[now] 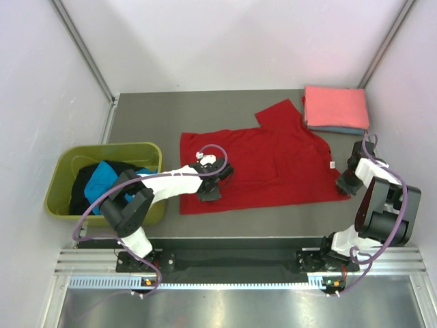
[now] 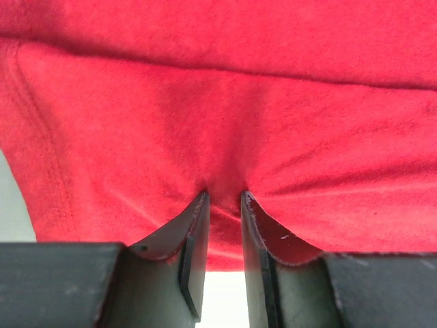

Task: Fold and stack the t-shirts
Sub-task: Fold the tshirt

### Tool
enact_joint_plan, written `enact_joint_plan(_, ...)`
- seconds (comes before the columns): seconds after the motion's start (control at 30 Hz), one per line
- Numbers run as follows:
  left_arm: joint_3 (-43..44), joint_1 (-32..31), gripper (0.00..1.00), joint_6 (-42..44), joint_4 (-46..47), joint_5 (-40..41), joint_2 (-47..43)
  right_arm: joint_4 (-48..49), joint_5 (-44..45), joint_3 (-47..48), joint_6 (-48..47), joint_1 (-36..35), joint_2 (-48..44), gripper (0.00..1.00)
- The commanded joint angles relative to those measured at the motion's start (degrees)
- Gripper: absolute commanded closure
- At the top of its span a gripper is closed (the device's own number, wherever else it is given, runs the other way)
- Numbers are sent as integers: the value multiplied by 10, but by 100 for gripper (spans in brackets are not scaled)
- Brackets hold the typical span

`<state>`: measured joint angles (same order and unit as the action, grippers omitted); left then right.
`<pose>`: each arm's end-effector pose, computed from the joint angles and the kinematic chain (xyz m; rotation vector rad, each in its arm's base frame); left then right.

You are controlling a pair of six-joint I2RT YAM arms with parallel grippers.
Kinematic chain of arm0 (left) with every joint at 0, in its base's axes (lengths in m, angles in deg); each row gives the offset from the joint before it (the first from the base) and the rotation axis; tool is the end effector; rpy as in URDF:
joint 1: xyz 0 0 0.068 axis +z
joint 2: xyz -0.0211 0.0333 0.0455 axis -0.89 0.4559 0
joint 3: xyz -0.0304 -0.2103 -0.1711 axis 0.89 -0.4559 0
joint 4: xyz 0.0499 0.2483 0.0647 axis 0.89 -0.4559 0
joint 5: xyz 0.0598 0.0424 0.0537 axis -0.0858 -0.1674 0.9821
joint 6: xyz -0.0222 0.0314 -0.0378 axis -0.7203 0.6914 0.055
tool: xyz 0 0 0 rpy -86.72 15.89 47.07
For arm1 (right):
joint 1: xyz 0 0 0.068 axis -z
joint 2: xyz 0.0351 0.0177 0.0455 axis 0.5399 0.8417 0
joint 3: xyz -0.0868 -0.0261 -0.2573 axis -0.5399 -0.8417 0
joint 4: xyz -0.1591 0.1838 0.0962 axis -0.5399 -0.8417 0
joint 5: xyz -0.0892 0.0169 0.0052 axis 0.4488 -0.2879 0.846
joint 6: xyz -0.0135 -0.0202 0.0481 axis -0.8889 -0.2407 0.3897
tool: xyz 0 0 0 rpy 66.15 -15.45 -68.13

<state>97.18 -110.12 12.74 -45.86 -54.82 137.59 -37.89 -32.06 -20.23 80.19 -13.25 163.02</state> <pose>0.2171 -0.2184 0.1624 -0.1449 2.7339 0.0222 0.2427 -0.0929 0.1632 1.2239 2.5476 -0.2314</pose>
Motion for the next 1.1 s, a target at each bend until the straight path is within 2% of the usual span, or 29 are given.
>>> enact_joint_plan(0.0,-51,2,70,-14,-58,-8,-6,-38,83,-23,3,19,-8,86)
enact_joint_plan(0.13,-37,1,69,-5,-62,-15,-24,-32,71,-20,0,19,-20,85)
enact_joint_plan(0.23,26,4,69,32,-109,10,-26,-41,41,-1,-15,18,-33,80)
enact_joint_plan(0.27,46,5,68,49,-126,16,-26,-49,34,16,-18,19,-36,76)
enact_joint_plan(0.3,82,5,68,59,-141,22,-27,-67,37,24,-16,19,-44,73)
enact_joint_plan(0.4,113,5,68,96,-180,18,-45,-87,50,41,-5,21,-64,66)
enact_joint_plan(0.57,89,5,65,154,-199,-11,-110,-95,53,21,22,42,-79,59)
enact_joint_plan(0.67,80,5,63,161,-218,0,-126,-68,34,1,31,44,-86,56)
enact_joint_plan(0.83,59,5,62,155,-218,-2,-124,-40,17,-5,31,44,-71,56)
enact_joint_plan(1.07,43,4,62,147,-222,1,-100,0,37,-32,27,47,-49,58)
